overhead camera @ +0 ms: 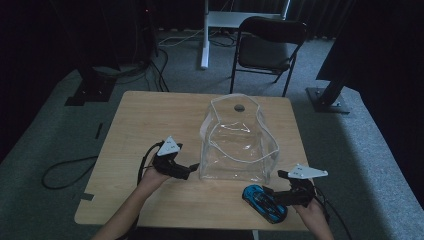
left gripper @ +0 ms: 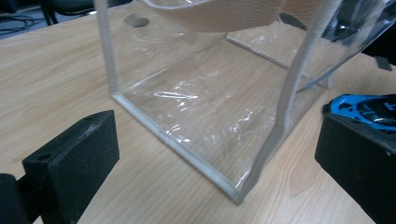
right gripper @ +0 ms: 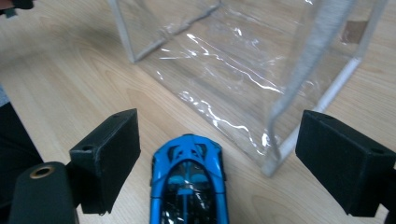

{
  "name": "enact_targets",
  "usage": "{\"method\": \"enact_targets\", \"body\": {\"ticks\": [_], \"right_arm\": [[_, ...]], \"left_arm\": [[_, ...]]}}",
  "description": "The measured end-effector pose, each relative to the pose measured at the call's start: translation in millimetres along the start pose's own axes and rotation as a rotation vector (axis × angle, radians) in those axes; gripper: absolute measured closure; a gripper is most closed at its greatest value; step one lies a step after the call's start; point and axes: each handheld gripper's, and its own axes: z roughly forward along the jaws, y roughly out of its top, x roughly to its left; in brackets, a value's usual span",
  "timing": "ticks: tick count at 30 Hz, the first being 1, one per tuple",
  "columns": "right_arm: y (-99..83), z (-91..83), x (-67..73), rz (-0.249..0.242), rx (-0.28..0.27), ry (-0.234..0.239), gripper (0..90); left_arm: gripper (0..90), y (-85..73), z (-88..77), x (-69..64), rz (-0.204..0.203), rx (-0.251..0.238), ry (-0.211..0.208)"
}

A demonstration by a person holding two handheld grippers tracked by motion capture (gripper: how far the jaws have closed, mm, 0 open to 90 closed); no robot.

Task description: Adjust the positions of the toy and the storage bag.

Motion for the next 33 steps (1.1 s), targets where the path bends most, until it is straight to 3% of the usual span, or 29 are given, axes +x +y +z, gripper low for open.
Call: {"method": "enact_targets", "body": {"ticks": [11,18,24,26,29,33], "right_arm": [[-4.7,8.2,13.6,-0.024,-0.008,0.060,12.7],[-8.1,16.9,16.4,-0.020,0.023,0.084,12.6],[-9.5,23.1,25.1,-0.064,0.041,0.048,12.2],[-10.2,25.4,29.6,-0.099,0.068,0.050,11.5],[-11.1,29.8,31.3,-0.083,0.086,0.085,11.5],[-12.3,34.0,30.6,-0.054,0.110,0.083,11.4]], "left_arm": [[0.3,-7.1,-24.7,16.9,-0.013,0.007,0.076],[0.3,-13.6,-37.0,25.6,-0.021,0.007,0.119],[0.3,-23.1,-45.4,31.8,-0.035,0.011,0.143],[0.3,-26.6,-48.4,34.3,-0.043,0.018,0.151],[0.3,-31.2,-53.5,37.7,-0.048,0.023,0.164],[0.3,-37.2,-59.5,43.3,-0.066,0.021,0.183]]}}
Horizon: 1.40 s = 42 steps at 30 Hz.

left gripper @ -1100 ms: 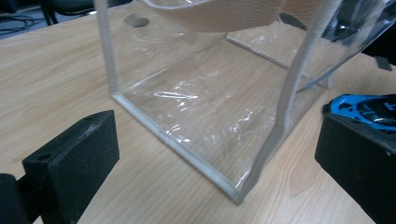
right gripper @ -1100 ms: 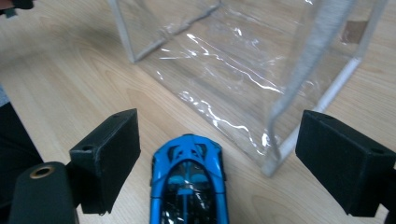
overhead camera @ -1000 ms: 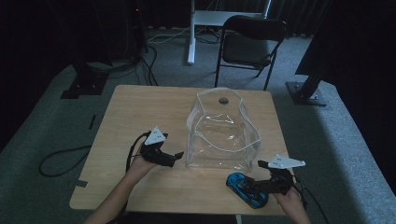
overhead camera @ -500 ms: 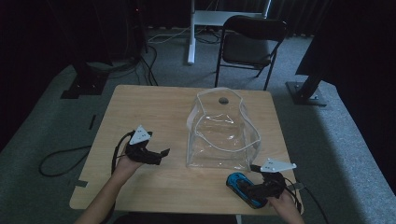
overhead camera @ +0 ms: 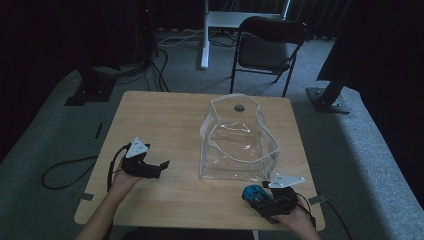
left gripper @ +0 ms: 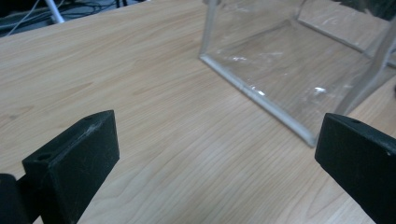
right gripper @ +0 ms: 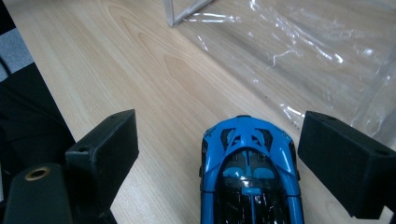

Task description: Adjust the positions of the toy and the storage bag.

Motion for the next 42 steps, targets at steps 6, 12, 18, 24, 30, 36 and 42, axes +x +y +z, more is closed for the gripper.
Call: {"method": "enact_targets", "body": {"ticks": [6,12,18,24,30,36,42], "right_arm": [[-2.9,4.6,-1.3,-0.012,0.011,-0.031,11.5],[-4.6,9.6,-2.5,-0.019,0.040,-0.061,11.6],[-8.8,15.3,-4.5,-0.021,0.094,-0.084,11.7],[-13.9,18.6,-7.1,-0.018,0.139,-0.106,11.8],[-18.4,20.8,-8.0,-0.025,0.167,-0.118,11.8],[-18.4,22.2,-9.5,-0.018,0.178,-0.120,11.8],[-19.6,24.0,-10.4,-0.017,0.186,-0.128,11.8]], "left_arm": [[0.3,-9.8,-5.9,7.2,-0.013,0.013,0.023],[0.3,-22.9,-12.7,16.4,-0.046,0.020,0.047],[0.3,-35.8,-19.9,25.8,-0.081,0.033,0.088],[0.3,-48.5,-24.5,30.6,-0.099,0.053,0.125],[0.3,-62.7,-29.0,36.0,-0.118,0.083,0.165],[0.3,-74.7,-33.6,44.1,-0.172,0.133,0.220],[0.3,-89.2,-38.0,54.2,-0.236,0.181,0.299]]}}
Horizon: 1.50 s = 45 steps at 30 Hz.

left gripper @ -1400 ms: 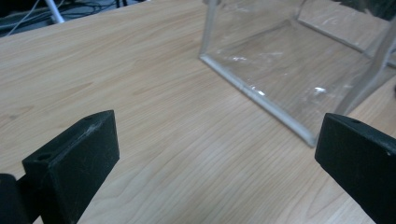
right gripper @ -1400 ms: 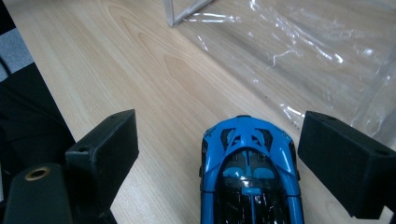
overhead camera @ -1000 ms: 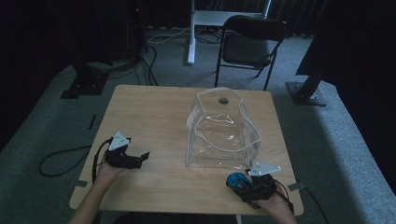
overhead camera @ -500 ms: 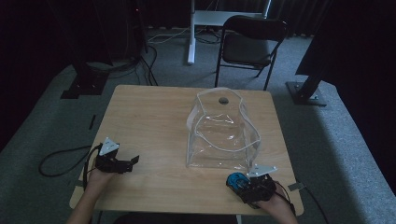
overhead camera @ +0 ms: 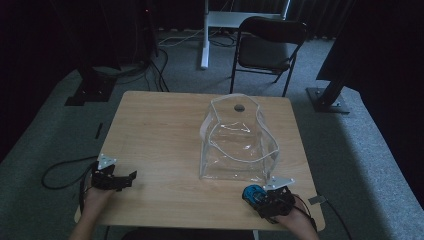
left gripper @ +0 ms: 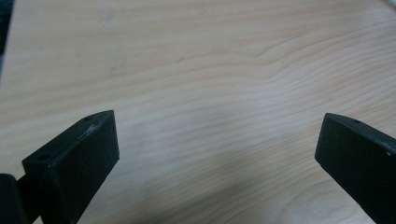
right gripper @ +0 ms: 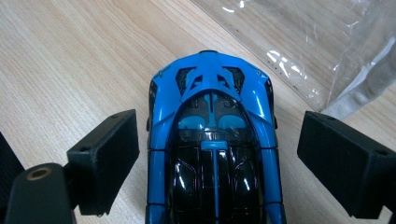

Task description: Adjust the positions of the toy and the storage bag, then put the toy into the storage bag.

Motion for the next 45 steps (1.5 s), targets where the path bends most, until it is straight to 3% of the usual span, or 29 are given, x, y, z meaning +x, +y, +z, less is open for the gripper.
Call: {"method": "enact_targets", "body": {"ticks": [13,19,28,35,40,45], "right_arm": [[0.6,5.4,2.5,-0.012,0.041,-0.004,11.9],[1.3,9.6,3.6,-0.027,0.061,-0.016,12.9],[3.1,16.1,5.3,-0.035,0.112,-0.048,13.1],[2.9,16.5,1.3,0.005,0.125,-0.023,14.5],[3.2,16.5,1.3,0.007,0.128,-0.025,14.7],[4.8,14.3,3.9,-0.003,0.139,-0.019,23.3]], "left_arm": [[0.3,-17.3,6.6,11.2,-0.057,0.111,0.071],[0.3,-19.3,7.3,11.0,-0.048,0.109,0.087],[0.3,-23.0,8.1,12.1,-0.031,0.068,0.076],[0.3,-23.4,7.8,11.0,-0.041,0.068,0.083],[0.3,-23.5,7.7,10.7,-0.045,0.067,0.088],[0.3,-23.6,7.8,10.6,-0.047,0.066,0.089]]}}
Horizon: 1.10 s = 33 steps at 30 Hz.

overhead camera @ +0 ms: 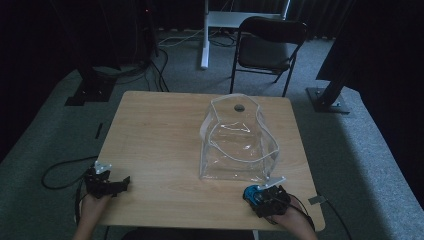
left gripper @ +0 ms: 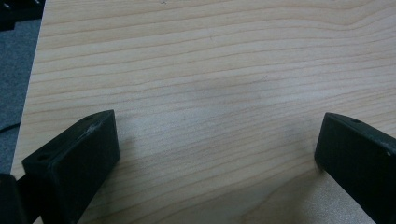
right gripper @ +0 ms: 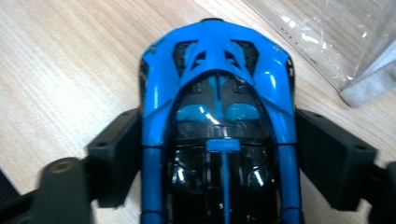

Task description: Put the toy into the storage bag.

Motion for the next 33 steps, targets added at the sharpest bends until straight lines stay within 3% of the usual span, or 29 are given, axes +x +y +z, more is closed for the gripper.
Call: {"method": "enact_targets", "body": {"ticks": [5,11,18,21,23,27,33], "right_arm": [[3.9,0.0,2.7,0.023,0.025,-0.015,23.7],[4.0,0.6,5.6,0.063,0.014,-0.032,23.7],[5.8,0.4,6.0,0.065,0.030,-0.034,24.0],[8.0,-2.1,3.4,0.115,0.042,-0.021,24.3],[8.2,-3.2,3.0,0.123,0.042,-0.022,24.4],[7.2,-11.6,4.0,0.130,0.016,-0.033,24.4],[3.9,-25.2,1.6,0.166,-0.036,-0.014,24.5]], "left_arm": [[0.3,-0.1,-0.4,0.2,0.003,0.001,-0.003],[0.3,-0.7,-1.2,-0.7,0.002,0.003,-0.001],[0.3,-0.6,-1.1,-0.7,0.001,0.002,-0.001],[0.3,-0.6,-1.1,-0.8,0.001,0.002,-0.001],[0.3,-0.6,-1.1,-0.7,0.001,0.003,-0.001],[0.3,-0.6,-1.1,-0.8,0.001,0.003,-0.001],[0.3,-0.8,-1.1,-0.9,0.002,0.003,-0.001]]}}
